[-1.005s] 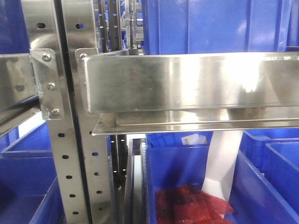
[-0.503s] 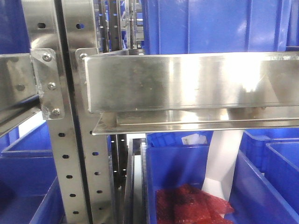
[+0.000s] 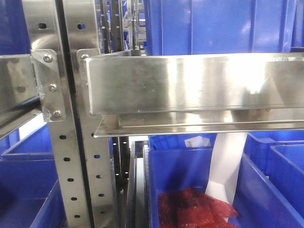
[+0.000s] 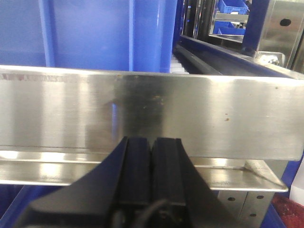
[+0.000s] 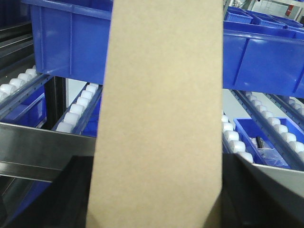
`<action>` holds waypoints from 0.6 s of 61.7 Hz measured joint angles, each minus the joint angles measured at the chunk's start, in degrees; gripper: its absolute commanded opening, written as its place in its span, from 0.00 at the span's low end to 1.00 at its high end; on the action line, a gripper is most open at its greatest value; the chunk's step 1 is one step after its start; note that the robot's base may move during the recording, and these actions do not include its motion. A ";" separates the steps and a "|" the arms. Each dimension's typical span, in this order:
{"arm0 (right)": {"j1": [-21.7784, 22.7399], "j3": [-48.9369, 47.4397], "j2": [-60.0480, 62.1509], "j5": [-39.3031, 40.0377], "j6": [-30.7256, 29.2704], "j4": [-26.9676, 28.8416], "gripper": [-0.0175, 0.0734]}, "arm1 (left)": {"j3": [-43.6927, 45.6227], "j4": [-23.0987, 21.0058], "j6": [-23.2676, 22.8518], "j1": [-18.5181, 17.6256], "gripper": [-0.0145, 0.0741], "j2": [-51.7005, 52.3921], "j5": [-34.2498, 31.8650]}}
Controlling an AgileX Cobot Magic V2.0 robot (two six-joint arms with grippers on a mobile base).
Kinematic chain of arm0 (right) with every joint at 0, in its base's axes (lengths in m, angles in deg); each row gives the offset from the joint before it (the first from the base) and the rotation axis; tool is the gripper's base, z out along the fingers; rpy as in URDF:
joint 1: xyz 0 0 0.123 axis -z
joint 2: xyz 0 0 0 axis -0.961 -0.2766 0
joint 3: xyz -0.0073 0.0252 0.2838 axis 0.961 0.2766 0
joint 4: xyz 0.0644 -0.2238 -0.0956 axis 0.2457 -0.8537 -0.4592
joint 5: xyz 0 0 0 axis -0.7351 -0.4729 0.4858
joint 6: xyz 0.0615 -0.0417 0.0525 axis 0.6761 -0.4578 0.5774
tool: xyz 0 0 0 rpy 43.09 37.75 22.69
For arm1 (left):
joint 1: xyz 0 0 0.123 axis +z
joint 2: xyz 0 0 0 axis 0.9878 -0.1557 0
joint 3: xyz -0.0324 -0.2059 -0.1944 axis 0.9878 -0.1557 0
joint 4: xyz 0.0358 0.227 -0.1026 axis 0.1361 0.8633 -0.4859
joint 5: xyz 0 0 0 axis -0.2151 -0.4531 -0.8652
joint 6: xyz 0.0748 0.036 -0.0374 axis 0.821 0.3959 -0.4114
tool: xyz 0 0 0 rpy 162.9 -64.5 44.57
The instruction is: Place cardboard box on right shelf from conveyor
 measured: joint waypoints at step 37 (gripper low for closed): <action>0.00 -13.95 -31.74 11.14 -32.77 0.27 0.37 | 0.00 0.00 0.00 0.00 0.03 0.00 0.00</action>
